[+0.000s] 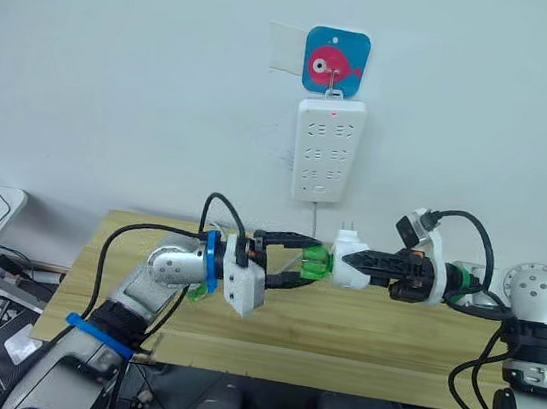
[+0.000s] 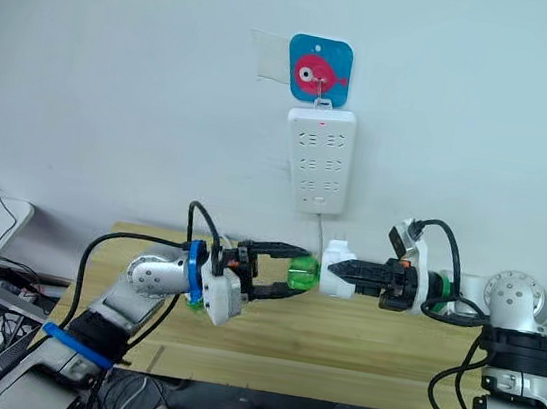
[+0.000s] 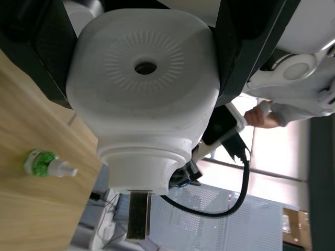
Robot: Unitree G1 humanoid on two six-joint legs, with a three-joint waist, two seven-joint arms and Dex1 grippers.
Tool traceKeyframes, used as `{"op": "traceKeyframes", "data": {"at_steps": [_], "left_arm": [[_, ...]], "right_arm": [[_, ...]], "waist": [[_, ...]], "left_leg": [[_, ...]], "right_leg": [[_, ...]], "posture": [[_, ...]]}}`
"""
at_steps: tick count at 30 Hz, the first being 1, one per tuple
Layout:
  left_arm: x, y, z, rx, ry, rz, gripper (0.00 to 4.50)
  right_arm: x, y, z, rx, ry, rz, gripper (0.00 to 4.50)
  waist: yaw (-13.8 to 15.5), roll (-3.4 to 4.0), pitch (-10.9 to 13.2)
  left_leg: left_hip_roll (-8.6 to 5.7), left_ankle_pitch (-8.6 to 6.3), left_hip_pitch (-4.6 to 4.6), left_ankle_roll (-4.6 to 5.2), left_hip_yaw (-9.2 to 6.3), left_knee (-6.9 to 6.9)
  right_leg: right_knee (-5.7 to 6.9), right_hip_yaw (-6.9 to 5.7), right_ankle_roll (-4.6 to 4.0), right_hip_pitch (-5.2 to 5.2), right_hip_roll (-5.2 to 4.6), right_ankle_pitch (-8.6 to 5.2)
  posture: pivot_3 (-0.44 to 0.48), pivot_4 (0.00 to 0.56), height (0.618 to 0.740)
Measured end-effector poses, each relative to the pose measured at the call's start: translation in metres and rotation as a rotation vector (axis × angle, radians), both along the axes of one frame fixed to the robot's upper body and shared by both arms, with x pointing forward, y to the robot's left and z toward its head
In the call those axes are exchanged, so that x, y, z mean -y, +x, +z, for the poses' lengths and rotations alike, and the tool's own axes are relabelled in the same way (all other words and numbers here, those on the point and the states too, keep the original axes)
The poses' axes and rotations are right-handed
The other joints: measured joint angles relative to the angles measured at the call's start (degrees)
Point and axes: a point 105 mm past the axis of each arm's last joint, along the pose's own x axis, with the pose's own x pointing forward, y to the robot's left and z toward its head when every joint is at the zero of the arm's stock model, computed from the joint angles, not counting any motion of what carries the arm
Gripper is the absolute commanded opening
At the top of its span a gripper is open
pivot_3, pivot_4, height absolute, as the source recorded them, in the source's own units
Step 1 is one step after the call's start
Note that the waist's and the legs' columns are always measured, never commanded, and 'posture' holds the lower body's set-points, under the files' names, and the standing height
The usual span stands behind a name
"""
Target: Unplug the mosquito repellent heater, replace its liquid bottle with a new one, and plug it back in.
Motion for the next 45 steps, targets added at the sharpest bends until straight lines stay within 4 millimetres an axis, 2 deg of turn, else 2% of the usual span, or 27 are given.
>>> {"op": "traceKeyframes", "data": {"at_steps": [5,6,7,9,12,16,18,21,23,27,31,34,38,41,45], "left_arm": [[-0.002,-0.013,0.004,-0.847,-0.098,-0.075,2.22],[-0.003,-0.014,0.004,-0.928,-0.111,-0.081,2.22],[-0.004,-0.015,0.004,-1.097,-0.129,-0.097,2.22],[-0.006,-0.014,0.005,-1.320,-0.156,-0.123,2.22],[-0.006,-0.012,0.005,-1.503,-0.197,-0.149,2.22],[-0.006,-0.010,0.007,-1.537,-0.195,-0.146,2.22],[-0.006,-0.009,0.009,-1.535,-0.202,-0.149,2.92],[-0.021,0.009,0.022,-1.478,-0.325,-0.095,3.82],[-0.030,0.014,0.027,-1.449,-0.359,-0.072,4.45],[-0.043,0.019,0.026,-1.384,-0.334,0.009,4.48],[-0.052,0.015,0.040,-1.133,-0.238,0.055,4.48],[-0.049,0.004,0.042,-0.749,-0.106,0.086,4.48],[-0.041,-0.008,0.034,-0.225,0.068,0.052,4.48],[-0.038,-0.004,0.030,0.125,0.130,0.065,4.48],[-0.033,0.001,0.013,0.354,0.174,0.073,4.48]], "right_arm": [[-0.002,-0.009,0.002,0.030,-0.003,0.054,2.98],[-0.003,-0.010,0.001,0.033,-0.004,0.060,2.98],[-0.003,-0.011,0.002,0.040,-0.005,0.072,2.98],[-0.005,-0.011,0.002,0.054,-0.006,0.080,2.98],[-0.005,-0.009,0.003,0.071,-0.002,0.076,2.98],[-0.004,-0.008,0.003,0.069,0.006,0.070,2.98],[-0.003,-0.007,0.004,0.072,0.013,0.068,2.98],[-0.005,-0.011,-0.002,0.025,0.006,0.086,2.98],[-0.004,-0.011,-0.004,0.005,0.004,0.080,2.98],[-0.003,-0.009,-0.007,-0.015,0.005,0.069,2.98],[0.002,-0.003,-0.008,-0.031,0.012,0.028,2.98],[0.005,0.003,-0.007,-0.049,0.034,-0.006,2.98],[0.004,0.009,-0.004,-0.046,0.046,-0.017,2.98],[0.001,0.010,-0.004,-0.050,0.048,-0.013,2.98],[-0.002,0.010,-0.003,-0.054,0.046,-0.006,2.98]], "waist": [[-0.5,0.00,0.0],[-0.5,0.00,0.0],[-0.5,0.00,0.0],[-0.5,0.00,0.0],[-0.5,0.00,0.0],[-0.4,0.00,0.0],[-0.4,-0.01,0.0],[-0.4,-0.03,0.0],[-0.3,-0.01,0.0],[-0.2,-0.02,0.0],[-0.1,-0.01,0.0],[0.0,0.00,0.0],[0.3,0.00,-0.1],[0.6,0.00,0.0],[0.6,0.00,0.0]], "left_leg": [[0.07,0.06,0.07,0.01,-0.25,0.01],[0.05,0.07,0.08,0.01,-0.25,0.02],[0.03,0.08,0.12,0.00,-0.23,0.10],[0.02,0.11,0.22,-0.03,-0.23,0.16],[0.02,0.12,0.30,-0.06,-0.22,0.14],[0.03,0.31,0.28,-0.40,-0.12,0.13],[0.03,0.32,0.28,-0.42,-0.08,0.12],[0.05,0.35,0.28,-0.47,-0.10,0.12],[0.01,0.36,0.28,-0.48,-0.05,0.10],[0.00,0.36,0.27,-0.48,0.03,0.09],[0.01,0.36,0.25,-0.49,0.14,0.04],[0.04,0.37,0.26,-0.51,0.38,-0.06],[0.16,0.37,0.24,-0.49,0.59,-0.12],[0.14,0.31,0.20,-0.33,0.56,-0.11],[0.05,0.24,0.17,-0.12,0.59,-0.07]], "right_leg": [[0.22,-0.15,0.02,0.03,0.20,-0.02],[0.27,-0.17,0.04,0.03,0.29,-0.03],[0.42,-0.13,0.07,0.03,0.37,-0.05],[0.54,-0.12,0.09,0.11,0.37,-0.07],[0.56,-0.10,0.08,0.15,0.39,-0.07],[0.53,0.05,0.05,0.08,0.37,-0.07],[0.53,0.10,0.05,0.07,0.34,-0.07],[0.56,0.07,0.02,0.04,0.16,-0.06],[0.56,0.09,0.02,0.03,0.11,-0.06],[0.55,0.11,0.02,0.02,0.10,-0.06],[0.53,0.18,0.01,-0.04,0.09,-0.05],[0.42,0.30,-0.09,-0.06,0.08,0.01],[0.04,0.28,-0.31,-0.01,0.09,0.22],[-0.15,0.30,-0.17,0.04,0.07,0.38],[-0.19,0.35,-0.05,0.03,0.03,0.45]], "posture": [[-0.027,0.137,0.740],[-0.025,0.133,0.740],[-0.025,0.133,0.740],[-0.025,0.133,0.740],[-0.026,0.132,0.740],[-0.029,0.126,0.740],[-0.031,0.126,0.740],[-0.033,0.125,0.740],[-0.028,0.124,0.740],[-0.030,0.125,0.740],[-0.022,0.127,0.740],[-0.022,0.127,0.740],[-0.006,0.134,0.740],[-0.005,0.135,0.740],[-0.007,0.138,0.740]]}}
